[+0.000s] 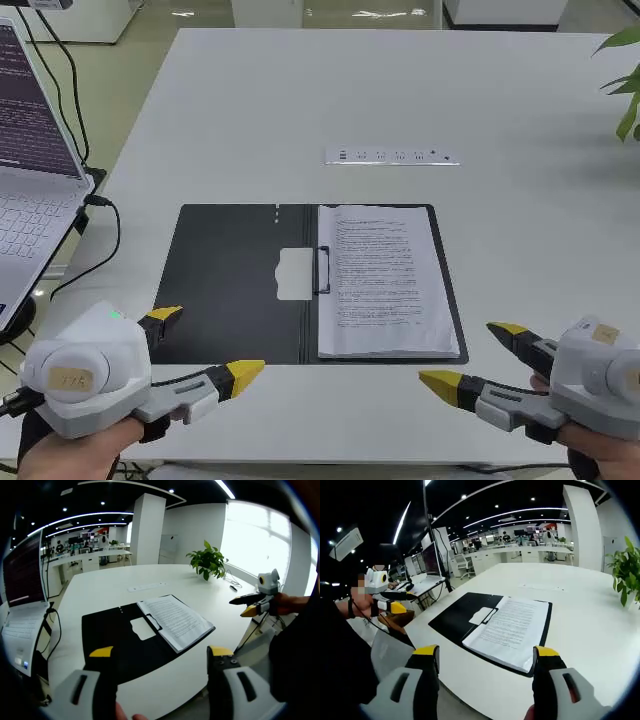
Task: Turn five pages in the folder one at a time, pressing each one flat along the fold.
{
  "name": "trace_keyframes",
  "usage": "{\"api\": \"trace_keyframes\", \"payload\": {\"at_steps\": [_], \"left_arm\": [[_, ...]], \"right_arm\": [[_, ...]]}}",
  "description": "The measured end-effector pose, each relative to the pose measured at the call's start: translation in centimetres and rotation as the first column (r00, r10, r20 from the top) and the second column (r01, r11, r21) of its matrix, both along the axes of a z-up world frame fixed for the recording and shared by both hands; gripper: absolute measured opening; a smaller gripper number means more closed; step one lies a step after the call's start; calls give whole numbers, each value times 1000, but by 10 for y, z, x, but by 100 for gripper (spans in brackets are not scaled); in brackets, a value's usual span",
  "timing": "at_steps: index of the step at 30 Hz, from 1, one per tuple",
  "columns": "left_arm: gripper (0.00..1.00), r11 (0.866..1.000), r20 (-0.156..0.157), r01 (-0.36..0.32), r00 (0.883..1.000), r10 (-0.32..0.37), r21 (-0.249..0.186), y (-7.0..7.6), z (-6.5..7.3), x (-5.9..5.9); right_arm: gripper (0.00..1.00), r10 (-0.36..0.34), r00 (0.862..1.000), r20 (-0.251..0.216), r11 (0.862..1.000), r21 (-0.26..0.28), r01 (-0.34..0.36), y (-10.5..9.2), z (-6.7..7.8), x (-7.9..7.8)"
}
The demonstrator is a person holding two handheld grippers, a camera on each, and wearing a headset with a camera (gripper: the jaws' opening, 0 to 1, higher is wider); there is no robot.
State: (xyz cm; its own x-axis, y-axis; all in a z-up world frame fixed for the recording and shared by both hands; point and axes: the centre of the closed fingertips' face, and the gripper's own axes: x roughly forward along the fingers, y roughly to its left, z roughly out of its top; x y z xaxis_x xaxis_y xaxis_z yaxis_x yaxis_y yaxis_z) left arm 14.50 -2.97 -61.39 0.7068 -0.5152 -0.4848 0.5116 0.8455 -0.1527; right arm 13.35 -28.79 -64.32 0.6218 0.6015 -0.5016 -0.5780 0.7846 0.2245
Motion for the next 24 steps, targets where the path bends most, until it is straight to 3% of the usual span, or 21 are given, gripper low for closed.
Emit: {"api": "trace_keyframes", "payload": {"at_steps": [24], "left_arm": [[73, 1000, -9, -1, 1000, 1, 4, 4, -5, -5]], "right_arm": [[74, 3, 1000, -12, 1000, -10, -3, 2, -4, -6]]}}
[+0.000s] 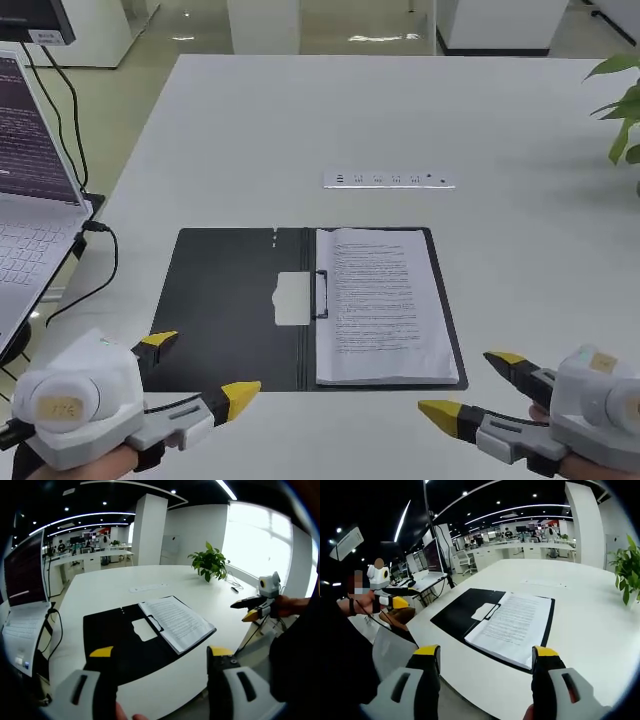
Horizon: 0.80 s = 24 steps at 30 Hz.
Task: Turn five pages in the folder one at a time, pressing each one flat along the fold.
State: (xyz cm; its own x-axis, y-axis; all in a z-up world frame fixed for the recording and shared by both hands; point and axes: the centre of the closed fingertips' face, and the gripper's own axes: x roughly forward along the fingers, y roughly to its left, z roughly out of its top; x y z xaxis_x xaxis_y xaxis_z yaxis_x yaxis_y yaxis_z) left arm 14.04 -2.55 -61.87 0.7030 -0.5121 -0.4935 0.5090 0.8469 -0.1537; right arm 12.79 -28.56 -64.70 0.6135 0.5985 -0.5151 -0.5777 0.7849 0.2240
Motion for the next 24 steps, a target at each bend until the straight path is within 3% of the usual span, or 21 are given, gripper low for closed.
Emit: {"api": "trace_keyframes", "payload": {"at_steps": [24], "left_arm": [[73, 1000, -3, -1, 1000, 1, 3, 0, 0, -1]], "right_arm": [[74, -4, 1000, 4, 1000, 7, 4, -1, 1, 2]]}}
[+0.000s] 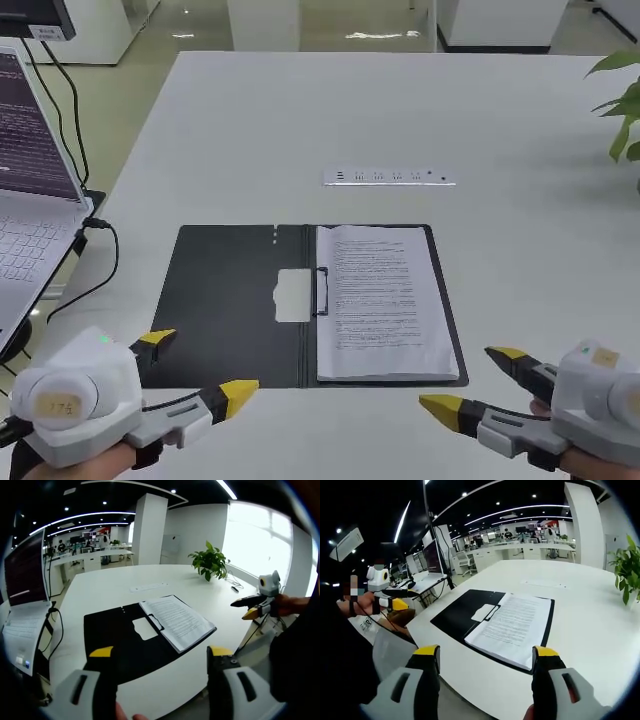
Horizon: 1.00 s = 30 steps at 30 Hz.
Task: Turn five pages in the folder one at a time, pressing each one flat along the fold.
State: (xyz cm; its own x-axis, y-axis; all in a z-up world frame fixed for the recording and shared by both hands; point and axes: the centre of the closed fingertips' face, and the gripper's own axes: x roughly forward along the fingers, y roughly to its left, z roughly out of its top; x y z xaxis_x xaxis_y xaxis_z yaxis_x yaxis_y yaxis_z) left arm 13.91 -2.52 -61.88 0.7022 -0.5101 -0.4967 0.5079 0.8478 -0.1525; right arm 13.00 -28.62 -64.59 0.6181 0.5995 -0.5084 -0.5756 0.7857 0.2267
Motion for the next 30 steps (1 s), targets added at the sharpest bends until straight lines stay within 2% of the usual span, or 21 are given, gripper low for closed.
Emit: {"api": "trace_keyframes", "payload": {"at_steps": [16, 30], "left_arm": [[73, 1000, -5, 1, 1000, -1, 0, 1, -2, -1], [73, 999, -9, 32, 999, -32, 13, -5, -4, 5]], "right_arm": [[74, -10, 1000, -6, 1000, 4, 10, -3, -2, -1], [74, -18, 1000, -10, 1000, -15, 18, -10, -6, -2]]}}
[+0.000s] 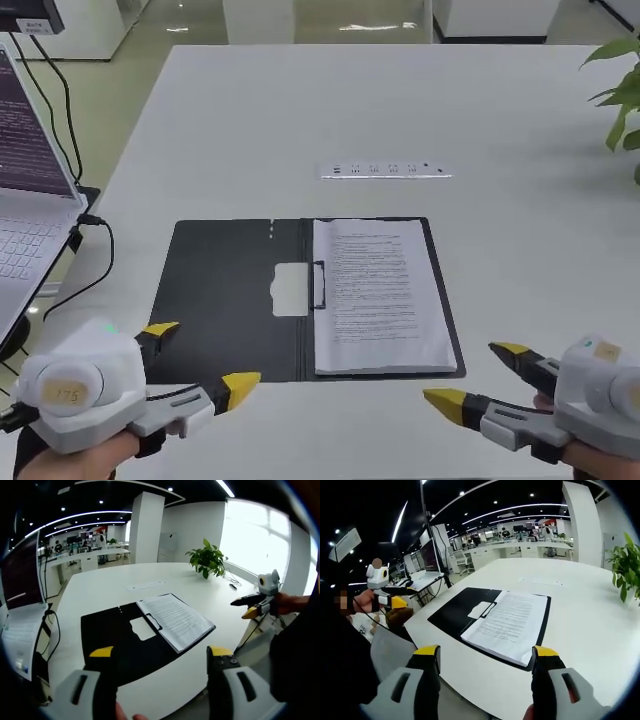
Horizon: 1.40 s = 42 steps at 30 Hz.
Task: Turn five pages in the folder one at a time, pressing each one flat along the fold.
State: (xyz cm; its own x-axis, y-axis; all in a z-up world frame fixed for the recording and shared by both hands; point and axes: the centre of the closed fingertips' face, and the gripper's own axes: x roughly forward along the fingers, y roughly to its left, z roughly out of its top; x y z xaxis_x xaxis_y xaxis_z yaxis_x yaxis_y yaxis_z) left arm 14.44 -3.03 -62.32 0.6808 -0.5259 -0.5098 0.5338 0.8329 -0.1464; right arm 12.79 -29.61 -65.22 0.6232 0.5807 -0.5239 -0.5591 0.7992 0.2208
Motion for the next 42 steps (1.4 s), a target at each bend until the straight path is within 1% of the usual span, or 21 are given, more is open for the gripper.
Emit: {"api": "trace_keyframes", "payload": {"at_steps": [4, 8, 11, 14, 20, 27, 29, 31, 35, 38, 42], "left_arm": [[73, 1000, -3, 12, 1000, -12, -2, -4, -2, 4], [73, 999, -5, 36, 999, -36, -2, -14, -4, 8], [73, 998, 0, 60, 998, -60, 5, -22, -4, 13], [73, 998, 5, 70, 998, -70, -5, -28, -3, 17], [72, 994, 3, 110, 994, -110, -6, -44, -7, 24], [72, 987, 11, 162, 987, -162, -18, -71, -7, 39], [72, 985, 13, 171, 985, -170, -21, -77, -6, 42], [72, 982, 15, 186, 982, -186, -24, -87, -5, 45], [71, 977, 12, 209, 978, -209, -29, -103, -3, 49], [71, 973, 18, 228, 974, -227, -40, -118, 2, 53], [71, 967, 20, 249, 968, -249, -44, -134, 1, 60]], "right_arm": [[74, -1, 1000, -1, 1000, -7, 1, -3, -1, 0], [74, -4, 1000, -3, 1000, -8, 4, -5, 0, 0], [74, 0, 1000, -1, 1000, -20, 0, -7, 0, 0], [74, -10, 1000, -1, 1000, -17, 10, -9, 0, 1], [74, -20, 1000, -5, 1000, -20, 19, -12, -1, 0], [73, -27, 1000, -16, 999, -23, 27, -14, -4, -3], [73, -31, 999, -18, 999, -24, 30, -15, -4, -3], [73, -38, 999, -20, 999, -20, 38, -16, -5, -3], [72, -42, 999, -25, 999, -17, 41, -17, -5, -5], [72, -46, 999, -27, 999, -16, 45, -17, -5, -5], [72, -52, 998, -26, 999, -8, 52, -16, -4, -4]]}}
